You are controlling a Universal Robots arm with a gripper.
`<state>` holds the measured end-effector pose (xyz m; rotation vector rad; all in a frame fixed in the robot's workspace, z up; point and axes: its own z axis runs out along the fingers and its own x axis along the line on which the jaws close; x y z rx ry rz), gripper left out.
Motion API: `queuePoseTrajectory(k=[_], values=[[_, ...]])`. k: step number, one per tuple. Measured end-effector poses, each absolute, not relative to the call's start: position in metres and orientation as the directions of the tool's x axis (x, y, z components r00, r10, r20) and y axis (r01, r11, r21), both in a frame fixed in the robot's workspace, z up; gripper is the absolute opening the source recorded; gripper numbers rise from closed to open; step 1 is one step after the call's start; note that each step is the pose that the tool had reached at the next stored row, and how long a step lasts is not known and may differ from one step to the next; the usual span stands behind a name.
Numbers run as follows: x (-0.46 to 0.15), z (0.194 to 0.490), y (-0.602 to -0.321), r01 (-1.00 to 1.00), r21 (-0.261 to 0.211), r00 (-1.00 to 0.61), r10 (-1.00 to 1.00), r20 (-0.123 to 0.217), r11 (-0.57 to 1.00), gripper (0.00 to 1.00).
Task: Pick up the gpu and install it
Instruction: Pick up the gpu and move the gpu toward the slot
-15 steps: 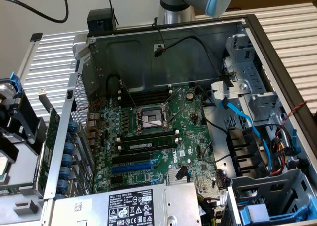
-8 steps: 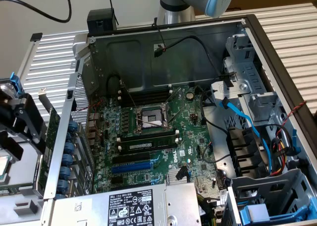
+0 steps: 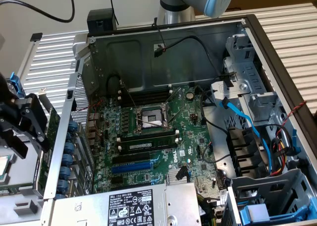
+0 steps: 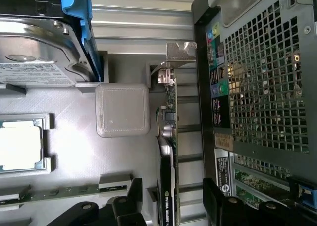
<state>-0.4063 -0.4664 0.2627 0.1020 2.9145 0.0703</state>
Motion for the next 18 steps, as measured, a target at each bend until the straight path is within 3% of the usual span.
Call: queuePoseTrajectory(k=[9,18], values=[[-0.406,0.254,-0.466,0.064,0.054,-0.973,0.074,-0.220,0.997,0.60],[-0.406,0.245,-0.466,0.064,0.088,-0.973,0.082,-0.218,0.994,0.60]])
